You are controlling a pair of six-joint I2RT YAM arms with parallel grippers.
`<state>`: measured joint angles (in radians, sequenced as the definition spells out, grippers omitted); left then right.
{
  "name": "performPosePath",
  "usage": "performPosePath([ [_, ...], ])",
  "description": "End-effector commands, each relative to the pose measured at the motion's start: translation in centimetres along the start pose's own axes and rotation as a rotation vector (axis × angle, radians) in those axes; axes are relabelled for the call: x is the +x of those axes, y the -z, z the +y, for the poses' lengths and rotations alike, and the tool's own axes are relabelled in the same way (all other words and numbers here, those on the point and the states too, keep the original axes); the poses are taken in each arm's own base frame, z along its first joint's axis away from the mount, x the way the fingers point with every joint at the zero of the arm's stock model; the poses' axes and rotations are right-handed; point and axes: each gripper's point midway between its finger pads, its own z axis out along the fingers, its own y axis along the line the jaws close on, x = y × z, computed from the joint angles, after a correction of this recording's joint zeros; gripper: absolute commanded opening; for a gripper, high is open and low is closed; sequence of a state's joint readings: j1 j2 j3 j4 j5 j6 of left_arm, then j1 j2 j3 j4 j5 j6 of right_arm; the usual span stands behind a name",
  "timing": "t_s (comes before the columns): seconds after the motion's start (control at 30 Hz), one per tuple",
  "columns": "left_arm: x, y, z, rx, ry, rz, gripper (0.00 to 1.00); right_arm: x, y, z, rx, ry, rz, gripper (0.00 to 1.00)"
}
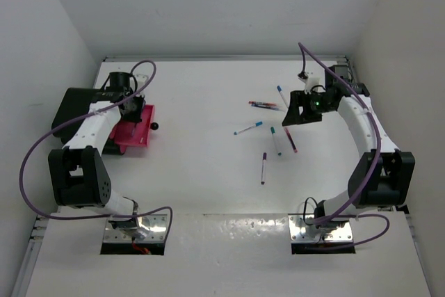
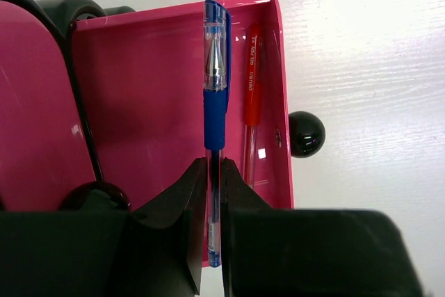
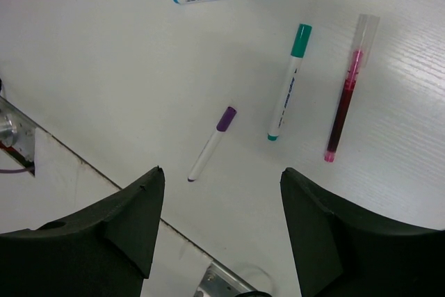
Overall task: Sort the stationery into containers
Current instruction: Place the pen in the drawer.
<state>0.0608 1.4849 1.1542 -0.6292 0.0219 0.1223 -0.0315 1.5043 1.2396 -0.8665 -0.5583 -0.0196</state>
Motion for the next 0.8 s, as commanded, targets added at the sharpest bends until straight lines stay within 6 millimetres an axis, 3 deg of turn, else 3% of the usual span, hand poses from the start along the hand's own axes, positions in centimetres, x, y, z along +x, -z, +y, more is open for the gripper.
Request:
performPosePath([
  [0.0,0.1,-0.2,0.2,-0.003,0.010,-0.001,0.11,-0.6,0.4,-0.1,0.003,0.027,-0.022,0.67],
  [0.33,1.4,-0.6,-0.2,0.020,0.016,0.038,0.11,-0.3,0.3,0.1,-0.008,0.009,-0.012,0.67],
  [0.47,1.3,-0.6,-0.1,0.028,0.014,0.031,0.20,-0.2,0.1,0.0,-0.005,0.007,-0.006,0.67],
  [0.5,1.2,-0.6,-0.1,0.033,0.012,0.027,0.28,-0.2,0.1,-0.1,-0.002,0.010,-0.008,0.67],
  [0.6,-0.5,0.3,0.2,0.028,0.005,-0.017,0.45,0.0,-0.2,-0.8,0.038,0.010,0.002,0.65],
  [0.67,-1.8,1.0,0.3,0.031,-0.007,-0.051,0.51,0.1,-0.4,-1.8,0.094,0.015,0.014,0.63],
  [0.77,-5.5,3.1,0.8,0.025,-0.039,-0.138,0.52,0.8,-1.0,-3.5,0.182,0.024,0.055,0.55],
])
